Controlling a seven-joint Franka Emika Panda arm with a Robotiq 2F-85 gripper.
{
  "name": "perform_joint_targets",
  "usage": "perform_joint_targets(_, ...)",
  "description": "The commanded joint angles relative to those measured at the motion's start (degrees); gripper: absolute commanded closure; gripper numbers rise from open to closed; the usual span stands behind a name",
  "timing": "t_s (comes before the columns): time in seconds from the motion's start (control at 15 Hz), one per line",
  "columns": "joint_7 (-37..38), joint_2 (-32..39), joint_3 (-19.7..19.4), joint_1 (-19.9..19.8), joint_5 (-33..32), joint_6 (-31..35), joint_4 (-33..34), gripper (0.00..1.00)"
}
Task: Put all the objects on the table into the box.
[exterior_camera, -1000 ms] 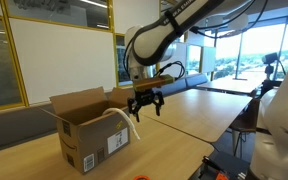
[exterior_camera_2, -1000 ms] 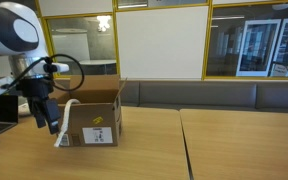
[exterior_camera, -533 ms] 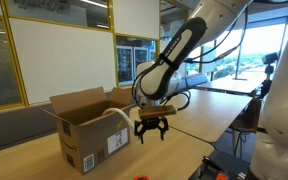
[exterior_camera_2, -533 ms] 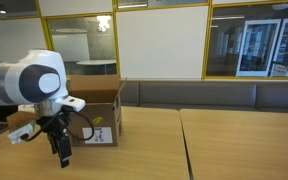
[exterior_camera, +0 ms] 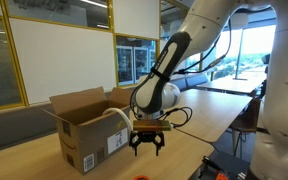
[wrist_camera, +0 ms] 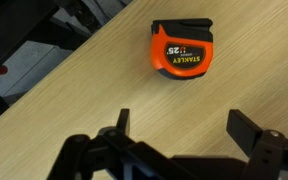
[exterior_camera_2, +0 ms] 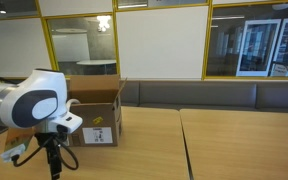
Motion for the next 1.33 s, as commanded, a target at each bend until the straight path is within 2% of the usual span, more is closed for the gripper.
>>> perform_joint_targets(0.0, -0.98, 2.42, 1.69, 2.45, 6.20, 6.06, -1.71, 0.00)
perform_joint_targets(0.33, -1.73, 7.89, 3.56, 4.34, 10.62, 10.35, -1.91, 0.00)
perform_joint_targets(0.8, -4.98, 14.51, 6.31, 4.04, 15.79, 14.06, -0.35, 0.00)
perform_joint_targets(1.27, -4.46, 15.86, 6.66, 5.26, 14.48, 15.78, 0.60, 0.00)
